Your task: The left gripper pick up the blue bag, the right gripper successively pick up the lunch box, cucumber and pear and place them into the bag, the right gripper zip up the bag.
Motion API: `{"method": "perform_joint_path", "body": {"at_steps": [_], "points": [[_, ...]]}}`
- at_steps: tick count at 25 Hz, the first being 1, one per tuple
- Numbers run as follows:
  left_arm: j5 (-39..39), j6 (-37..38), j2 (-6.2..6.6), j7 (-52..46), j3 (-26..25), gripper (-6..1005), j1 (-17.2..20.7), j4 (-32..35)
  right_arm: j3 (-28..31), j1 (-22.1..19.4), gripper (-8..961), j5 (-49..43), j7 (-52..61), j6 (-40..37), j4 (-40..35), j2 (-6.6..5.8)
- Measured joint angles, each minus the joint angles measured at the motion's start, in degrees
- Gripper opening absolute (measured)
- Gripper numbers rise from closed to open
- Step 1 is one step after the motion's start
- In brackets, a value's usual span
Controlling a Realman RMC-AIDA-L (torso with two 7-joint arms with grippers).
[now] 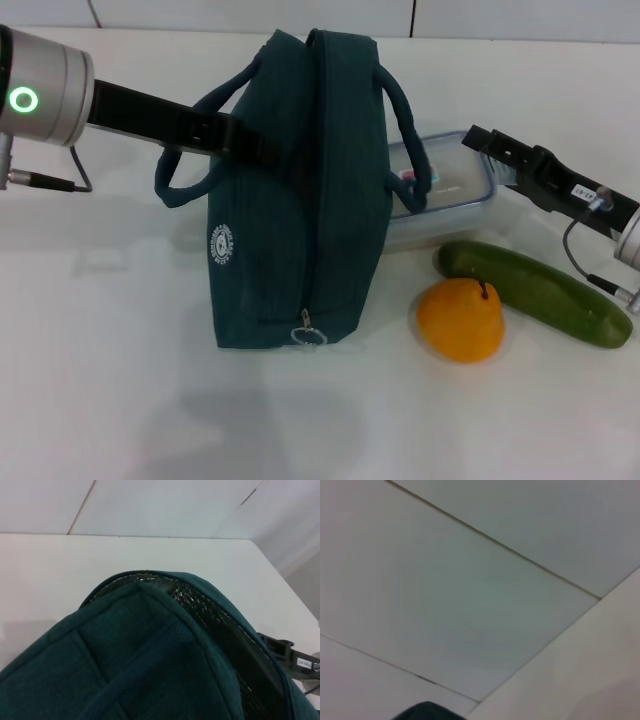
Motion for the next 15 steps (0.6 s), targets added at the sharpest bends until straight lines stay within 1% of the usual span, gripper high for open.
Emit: {"method": "perform_joint_path", "body": {"at_steps": [7,15], "points": [[0.0,0.0,-0.04,0.0,0.0,36,-0.5,-0.1,0.2,-0.9,555,0.0,2.8,-2.8,-0.3,0.00],[0.4,-0.1,-0.01,0.3,0.6,36,-1.1,-0.9,0.3,-0.4,526,0.0,3.6,-3.3,-0.3,0.00]]}}
